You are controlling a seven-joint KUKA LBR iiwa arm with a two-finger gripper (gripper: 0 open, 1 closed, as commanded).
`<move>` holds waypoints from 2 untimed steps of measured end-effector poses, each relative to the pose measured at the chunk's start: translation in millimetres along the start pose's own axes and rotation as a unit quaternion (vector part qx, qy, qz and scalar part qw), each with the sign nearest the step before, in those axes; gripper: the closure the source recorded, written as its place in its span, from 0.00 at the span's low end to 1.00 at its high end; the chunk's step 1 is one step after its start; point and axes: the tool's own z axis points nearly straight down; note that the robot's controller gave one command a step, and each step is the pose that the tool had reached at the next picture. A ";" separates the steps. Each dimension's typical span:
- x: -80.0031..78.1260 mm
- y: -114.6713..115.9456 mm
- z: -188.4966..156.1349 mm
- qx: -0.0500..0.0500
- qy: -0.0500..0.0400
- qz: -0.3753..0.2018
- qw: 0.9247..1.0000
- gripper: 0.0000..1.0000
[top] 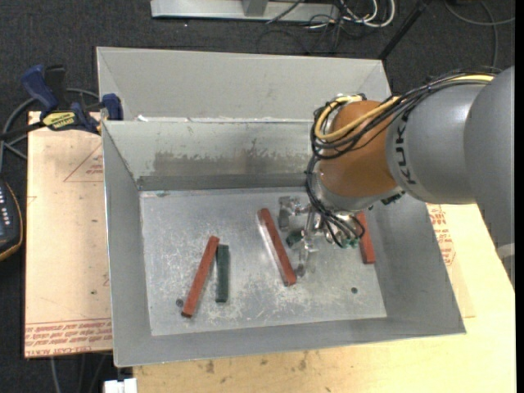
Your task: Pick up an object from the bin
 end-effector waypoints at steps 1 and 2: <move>29.6 -21.9 -73.3 0.001 -0.002 -0.170 0.985 0.00; -17.1 -14.0 8.7 -0.001 0.001 -0.158 0.987 0.00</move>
Offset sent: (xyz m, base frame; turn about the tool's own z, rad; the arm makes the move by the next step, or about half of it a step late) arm -0.0288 -0.0244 0.0714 -0.3457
